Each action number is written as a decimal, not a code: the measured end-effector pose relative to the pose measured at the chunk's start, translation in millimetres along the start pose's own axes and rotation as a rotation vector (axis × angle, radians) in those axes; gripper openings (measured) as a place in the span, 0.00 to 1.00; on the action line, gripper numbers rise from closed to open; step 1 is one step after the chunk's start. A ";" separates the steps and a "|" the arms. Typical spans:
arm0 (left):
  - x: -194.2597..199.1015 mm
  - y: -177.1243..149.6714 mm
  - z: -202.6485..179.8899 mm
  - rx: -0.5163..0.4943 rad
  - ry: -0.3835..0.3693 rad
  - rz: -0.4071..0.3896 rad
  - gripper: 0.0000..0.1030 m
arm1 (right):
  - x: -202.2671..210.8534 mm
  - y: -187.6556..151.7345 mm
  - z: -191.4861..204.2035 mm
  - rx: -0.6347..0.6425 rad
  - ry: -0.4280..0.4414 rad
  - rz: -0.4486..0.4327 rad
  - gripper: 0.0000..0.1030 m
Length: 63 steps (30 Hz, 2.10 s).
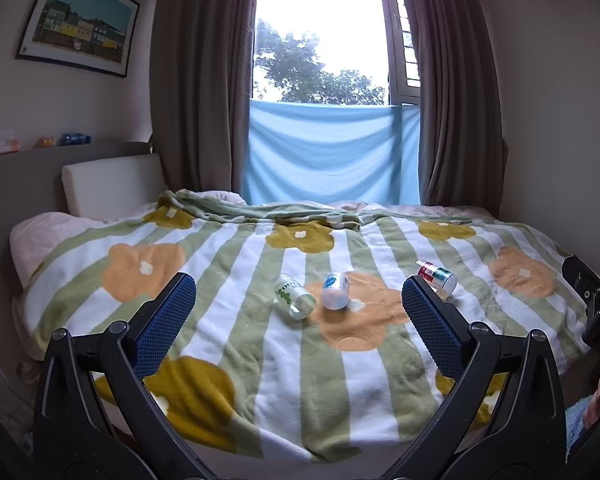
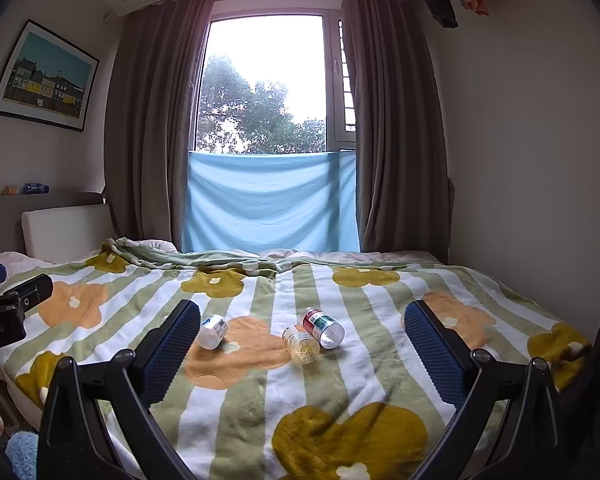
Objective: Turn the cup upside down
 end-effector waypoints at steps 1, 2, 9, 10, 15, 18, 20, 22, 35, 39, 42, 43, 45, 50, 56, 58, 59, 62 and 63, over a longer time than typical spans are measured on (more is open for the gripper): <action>-0.1 0.1 0.1 0.000 -0.001 0.001 1.00 | 0.2 -0.1 -0.6 -0.001 0.001 0.000 0.99; -0.1 0.1 0.0 0.000 -0.001 0.001 1.00 | 0.3 -0.2 -0.3 -0.001 0.001 -0.001 0.99; -0.3 2.1 -2.1 0.001 -0.008 -0.002 1.00 | 0.4 -0.6 0.0 -0.001 0.000 -0.002 0.99; -0.2 2.7 -2.5 0.001 -0.008 -0.003 1.00 | 0.4 -0.6 0.0 -0.001 0.001 -0.002 0.99; -0.3 2.7 -2.8 0.000 -0.007 -0.003 1.00 | 0.1 1.5 -1.0 -0.004 0.002 -0.004 0.99; -0.2 2.6 -2.6 0.000 -0.008 -0.003 1.00 | 0.3 0.6 -0.8 -0.005 0.002 -0.005 0.99; -0.3 2.5 -2.7 0.000 -0.008 -0.003 1.00 | 0.6 -0.3 -0.6 -0.004 0.003 -0.004 0.99; -0.2 2.3 -2.8 0.000 -0.008 -0.003 1.00 | 0.6 -1.0 -0.6 -0.005 0.002 -0.005 0.99; 0.0 4.4 -3.8 0.000 -0.015 0.005 1.00 | -1.0 -0.7 0.2 -0.008 0.006 -0.003 0.99; -1.5 3.0 -2.6 0.004 -0.020 0.015 1.00 | -2.2 -0.4 0.0 -0.009 0.007 -0.002 0.99; -2.7 1.6 -1.8 0.006 -0.025 0.019 1.00 | -1.6 -1.4 -0.4 -0.009 0.007 -0.003 0.99; -3.1 1.6 -1.7 0.006 -0.025 0.020 1.00 | -1.2 -2.2 -0.6 -0.009 0.006 -0.003 0.99; -3.9 1.3 -1.6 0.005 -0.027 0.021 1.00 | -1.4 -2.9 -1.1 -0.004 0.005 0.004 0.99; -12.1 -0.9 -4.5 -0.001 -0.033 0.041 1.00 | -7.3 -3.7 0.6 -0.001 0.003 0.017 0.99; -29.9 -2.6 -8.2 -0.006 -0.045 0.076 1.00 | -26.5 -10.4 -3.3 0.017 0.010 0.062 0.99; -40.7 -2.1 -11.3 -0.011 -0.059 0.096 1.00 | -37.3 -8.2 -6.6 0.023 0.013 0.077 0.99; -47.1 -1.5 -13.5 -0.013 -0.067 0.107 1.00 | -42.7 -6.7 -7.7 0.025 0.013 0.083 0.99; -72.7 2.4 -24.4 -0.025 -0.110 0.153 1.00 | -60.6 -2.0 -17.2 0.027 0.011 0.107 0.99; -82.7 4.1 -29.6 -0.031 -0.126 0.169 1.00 | -66.8 -0.8 -21.4 0.028 0.004 0.116 0.99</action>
Point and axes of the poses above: each gripper's, at about its wrist camera, not at the fingertips, and x roughly against the way its jaws point, z to its left, y to its top, the point moved 3 cm from there along -x, roughly the way its jaws point, and after that the axes turned 10 degrees about z, right-handed, at the moved point
